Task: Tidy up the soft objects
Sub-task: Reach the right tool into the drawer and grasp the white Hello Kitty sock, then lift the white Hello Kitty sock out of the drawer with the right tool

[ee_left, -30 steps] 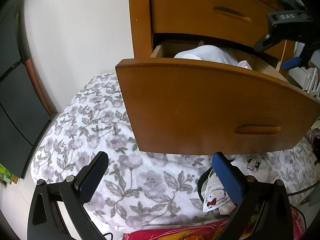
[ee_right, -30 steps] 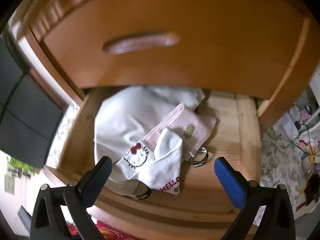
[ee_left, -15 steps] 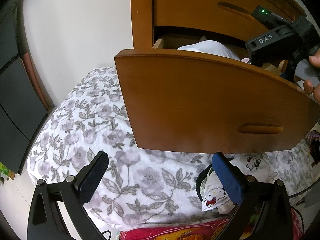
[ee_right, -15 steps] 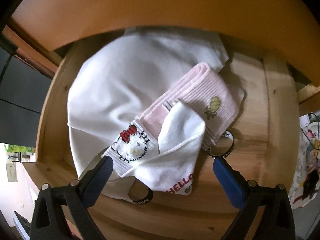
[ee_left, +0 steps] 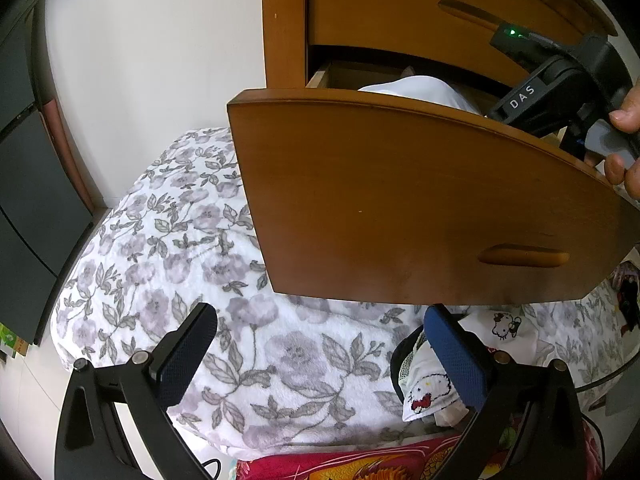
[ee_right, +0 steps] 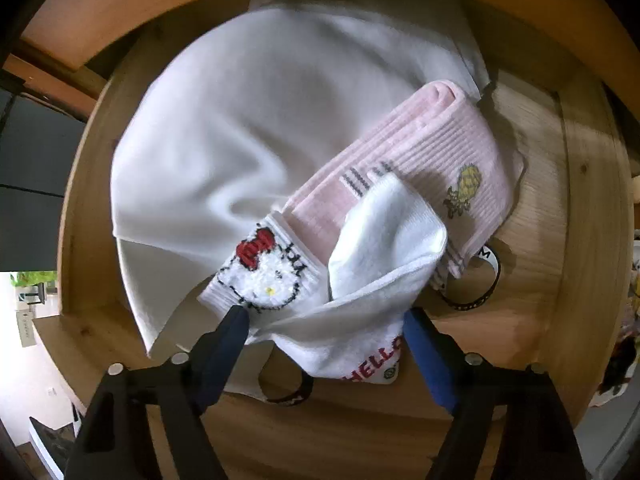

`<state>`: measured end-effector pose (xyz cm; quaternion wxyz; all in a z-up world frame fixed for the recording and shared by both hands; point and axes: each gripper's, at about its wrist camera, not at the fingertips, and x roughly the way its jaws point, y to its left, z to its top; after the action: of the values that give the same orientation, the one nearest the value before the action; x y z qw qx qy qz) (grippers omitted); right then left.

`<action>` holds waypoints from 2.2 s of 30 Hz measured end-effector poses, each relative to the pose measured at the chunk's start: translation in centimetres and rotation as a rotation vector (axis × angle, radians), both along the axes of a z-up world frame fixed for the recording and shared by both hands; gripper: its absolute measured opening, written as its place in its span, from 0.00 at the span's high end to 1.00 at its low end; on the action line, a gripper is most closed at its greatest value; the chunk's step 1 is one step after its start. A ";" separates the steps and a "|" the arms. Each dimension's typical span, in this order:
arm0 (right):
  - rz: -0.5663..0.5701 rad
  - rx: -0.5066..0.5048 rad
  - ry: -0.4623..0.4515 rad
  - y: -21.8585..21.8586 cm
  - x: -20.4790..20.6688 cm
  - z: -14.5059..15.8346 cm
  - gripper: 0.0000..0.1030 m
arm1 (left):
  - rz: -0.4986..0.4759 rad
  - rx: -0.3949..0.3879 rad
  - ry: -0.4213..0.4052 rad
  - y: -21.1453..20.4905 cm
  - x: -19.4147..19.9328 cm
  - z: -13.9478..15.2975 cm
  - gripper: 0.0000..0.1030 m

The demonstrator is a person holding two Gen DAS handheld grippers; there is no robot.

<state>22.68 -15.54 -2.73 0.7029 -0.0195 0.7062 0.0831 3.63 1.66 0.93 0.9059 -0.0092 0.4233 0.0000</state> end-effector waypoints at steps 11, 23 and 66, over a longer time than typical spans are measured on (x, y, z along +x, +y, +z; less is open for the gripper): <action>0.027 -0.009 -0.020 -0.7 0.9 -0.1 0.51 | 0.001 -0.004 0.004 0.1 0.0 -0.1 0.00; -0.012 0.013 -0.070 -2.7 -0.8 0.7 0.74 | 0.004 -0.005 0.010 0.1 0.1 -0.2 0.00; -0.283 0.248 -0.705 -8.2 -24.6 17.0 0.78 | 0.000 0.111 -0.091 -1.4 -1.9 1.3 0.00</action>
<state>-1.94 -23.71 14.26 0.9036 0.1356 0.4021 0.0584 1.77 0.24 2.22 0.9233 0.0412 0.3811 0.0233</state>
